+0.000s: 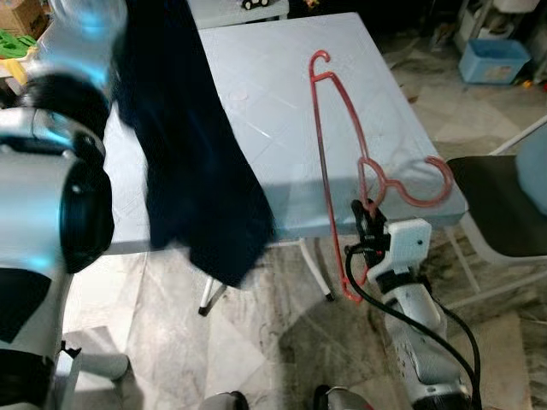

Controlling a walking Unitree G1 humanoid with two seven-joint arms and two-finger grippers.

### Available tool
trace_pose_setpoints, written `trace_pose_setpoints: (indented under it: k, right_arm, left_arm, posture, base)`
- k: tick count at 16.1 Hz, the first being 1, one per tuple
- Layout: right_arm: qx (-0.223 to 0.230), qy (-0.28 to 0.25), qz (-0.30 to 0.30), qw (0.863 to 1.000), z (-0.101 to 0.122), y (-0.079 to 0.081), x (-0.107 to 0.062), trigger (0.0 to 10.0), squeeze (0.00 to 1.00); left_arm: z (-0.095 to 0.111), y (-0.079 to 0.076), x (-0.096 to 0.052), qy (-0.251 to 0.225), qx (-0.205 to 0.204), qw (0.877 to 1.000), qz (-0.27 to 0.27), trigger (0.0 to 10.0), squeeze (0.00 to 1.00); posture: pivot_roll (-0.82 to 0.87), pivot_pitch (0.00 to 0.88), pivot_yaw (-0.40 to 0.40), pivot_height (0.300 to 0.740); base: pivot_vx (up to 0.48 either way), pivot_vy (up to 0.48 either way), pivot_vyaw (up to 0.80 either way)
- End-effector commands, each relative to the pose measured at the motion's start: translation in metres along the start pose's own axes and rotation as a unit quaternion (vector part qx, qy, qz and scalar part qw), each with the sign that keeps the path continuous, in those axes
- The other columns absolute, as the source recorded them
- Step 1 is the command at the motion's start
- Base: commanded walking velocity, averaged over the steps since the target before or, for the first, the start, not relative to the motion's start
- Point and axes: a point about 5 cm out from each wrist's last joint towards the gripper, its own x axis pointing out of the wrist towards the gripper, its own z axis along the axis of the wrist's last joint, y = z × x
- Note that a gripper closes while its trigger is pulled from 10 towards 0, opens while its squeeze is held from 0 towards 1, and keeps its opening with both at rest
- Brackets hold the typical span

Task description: Hang hanger

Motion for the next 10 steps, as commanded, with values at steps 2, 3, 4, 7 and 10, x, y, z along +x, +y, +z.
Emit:
trace_pose_setpoints:
  k: [2, 3, 4, 7, 10]
  right_arm:
    - [-0.003, 0.032, -0.008, 0.999, -0.01, -0.001, -0.008, 10.0, 0.0]
    - [-0.002, 0.037, 0.002, 0.999, -0.011, 0.003, -0.011, 10.0, 0.0]
    - [-0.002, 0.039, 0.005, 0.999, -0.011, 0.003, -0.011, 10.0, 0.0]
    - [-0.009, 0.05, 0.025, 0.998, -0.011, 0.0, -0.014, 10.0, 0.0]
    - [-0.017, 0.06, 0.046, 0.997, -0.012, -0.002, -0.014, 10.0, 0.0]
  left_arm:
    - [-0.019, -0.019, -0.015, 0.005, 0.013, 0.999, -0.04, 10.0, 0.0]
    - [-0.064, -0.048, -0.055, 0.054, 0.009, 0.993, -0.1, 10.0, 0.0]
    - [-0.079, -0.056, -0.07, 0.08, -0.002, 0.99, -0.118, 10.0, 0.0]
    - [-0.137, -0.075, -0.142, 0.182, -0.051, 0.968, -0.162, 10.0, 1.0]
    - [-0.175, -0.061, -0.188, 0.281, -0.059, 0.947, -0.141, 10.0, 1.0]
  posture:
    - [-0.16, 0.209, 0.085, 0.74]
    - [-0.16, 0.217, 0.063, 0.74]
    - [-0.15, 0.217, 0.054, 0.74]
    - [-0.14, 0.22, 0.014, 0.74]
    - [-0.11, 0.209, -0.01, 0.74]
  base:
    - [0.0, 0.0, 0.0]
    - [0.0, 0.0, 0.0]
    - [0.0, 0.0, 0.0]
    - [0.0, 0.0, 0.0]
    - [0.0, 0.0, 0.0]
